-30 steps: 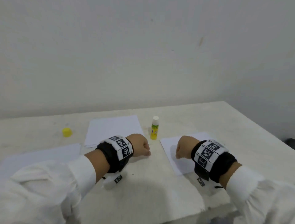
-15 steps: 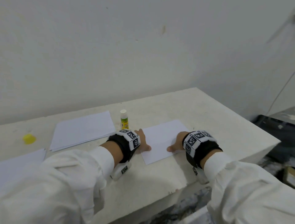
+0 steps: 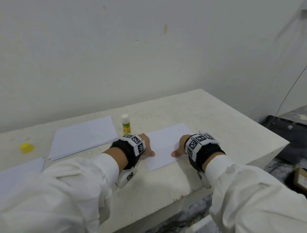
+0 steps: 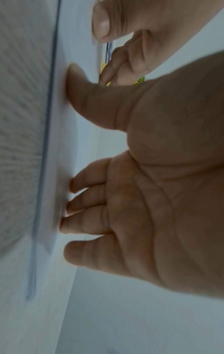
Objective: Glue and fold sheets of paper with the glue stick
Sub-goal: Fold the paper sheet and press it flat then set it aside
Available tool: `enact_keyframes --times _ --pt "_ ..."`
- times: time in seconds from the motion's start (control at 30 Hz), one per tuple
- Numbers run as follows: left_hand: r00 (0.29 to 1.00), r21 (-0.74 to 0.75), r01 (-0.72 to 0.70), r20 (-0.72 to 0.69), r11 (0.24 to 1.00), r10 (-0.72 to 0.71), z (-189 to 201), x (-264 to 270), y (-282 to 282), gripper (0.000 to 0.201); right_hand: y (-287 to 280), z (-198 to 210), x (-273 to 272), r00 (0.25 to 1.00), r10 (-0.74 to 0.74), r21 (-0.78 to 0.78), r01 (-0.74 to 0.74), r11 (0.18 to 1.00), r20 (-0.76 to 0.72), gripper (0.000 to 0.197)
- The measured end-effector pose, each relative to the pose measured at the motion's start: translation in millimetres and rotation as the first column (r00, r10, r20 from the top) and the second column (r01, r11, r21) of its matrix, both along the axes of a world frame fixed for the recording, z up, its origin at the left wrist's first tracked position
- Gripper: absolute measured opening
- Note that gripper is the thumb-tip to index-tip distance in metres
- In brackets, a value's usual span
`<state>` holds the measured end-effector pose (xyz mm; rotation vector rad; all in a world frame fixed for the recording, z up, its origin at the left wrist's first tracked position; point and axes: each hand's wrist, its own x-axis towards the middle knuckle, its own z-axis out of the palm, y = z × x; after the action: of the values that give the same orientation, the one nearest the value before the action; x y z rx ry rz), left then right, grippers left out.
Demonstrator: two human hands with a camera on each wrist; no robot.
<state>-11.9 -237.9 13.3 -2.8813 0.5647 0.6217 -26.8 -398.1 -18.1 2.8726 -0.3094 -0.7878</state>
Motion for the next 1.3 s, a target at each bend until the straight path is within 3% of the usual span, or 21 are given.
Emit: enact_keyframes --times 0.2,0.27,0.33,0.43,0.5,0.57,0.6,0.7,0.83,0.9,0.97,1.03,1.1,1.2,1.3 --pt "1.000 -0.049 0.002 0.001 0.999 -0.002 4 -6 -2 0.054 -1 4 -3 0.999 -0.034 0.011 0.034 0.999 0.023 0.055" --pt "1.000 -0.129 -0.029 -0.014 0.991 0.028 2 -4 0 0.060 0 4 -4 0.999 -0.039 0.020 0.038 0.999 0.026 0.055" --pt "0.993 -0.309 -0.109 -0.068 0.945 0.093 -2 -1 5 0.079 -2 3 -4 0.998 -0.057 0.033 0.056 0.998 0.029 0.055" --pt "0.968 -0.566 -0.251 -0.125 0.786 0.219 -2 -5 10 0.097 -3 2 -6 0.996 -0.072 0.053 0.070 0.996 0.047 0.054" --pt "0.922 -0.689 -0.378 -0.216 0.618 0.322 -2 -9 12 0.085 -1 4 -8 0.995 -0.086 0.069 0.082 0.994 0.053 0.057" --pt "0.817 -0.728 -0.572 -0.464 0.378 0.342 -2 -16 12 0.064 0 8 -11 0.991 -0.106 0.097 0.098 0.990 0.083 0.061" --pt "0.761 -0.693 -0.648 -0.571 0.315 0.308 -1 -20 12 0.053 2 11 -14 0.987 -0.118 0.125 0.104 0.987 0.105 0.065" --pt "0.702 -0.625 -0.711 -0.659 0.323 0.271 -2 -29 10 0.034 8 20 -27 0.982 -0.091 0.179 0.060 0.982 0.165 0.057" --pt "0.658 -0.615 -0.753 -0.692 0.237 0.295 -1 -28 9 0.035 20 36 -57 0.964 -0.044 0.380 -0.061 0.923 0.262 0.031" --pt "0.608 -0.594 -0.792 -0.742 0.142 0.282 -2 -27 11 0.026 26 41 -76 0.967 -0.019 0.533 -0.123 0.837 0.254 0.031" --pt "0.583 -0.588 -0.806 -0.768 0.069 0.264 -3 -26 13 0.029 34 41 -91 0.974 0.085 0.575 -0.193 0.795 0.209 0.039" --pt "0.574 -0.582 -0.811 -0.777 0.052 0.256 -1 -25 13 0.030 41 29 -93 0.957 0.251 0.486 -0.291 0.825 0.147 0.050" --pt "0.546 -0.555 -0.831 -0.800 0.039 0.249 1 -27 11 0.019 46 18 -88 0.925 0.367 0.354 -0.377 0.856 0.098 0.050" --pt "0.537 -0.546 -0.837 -0.808 0.034 0.240 1 -25 11 0.016 42 9 -79 0.952 0.291 0.191 -0.304 0.933 0.093 0.046" --pt "0.567 -0.578 -0.815 -0.783 0.039 0.255 -5 -22 14 0.035 6 -15 -59 0.977 0.211 0.003 -0.211 0.977 0.039 0.063"
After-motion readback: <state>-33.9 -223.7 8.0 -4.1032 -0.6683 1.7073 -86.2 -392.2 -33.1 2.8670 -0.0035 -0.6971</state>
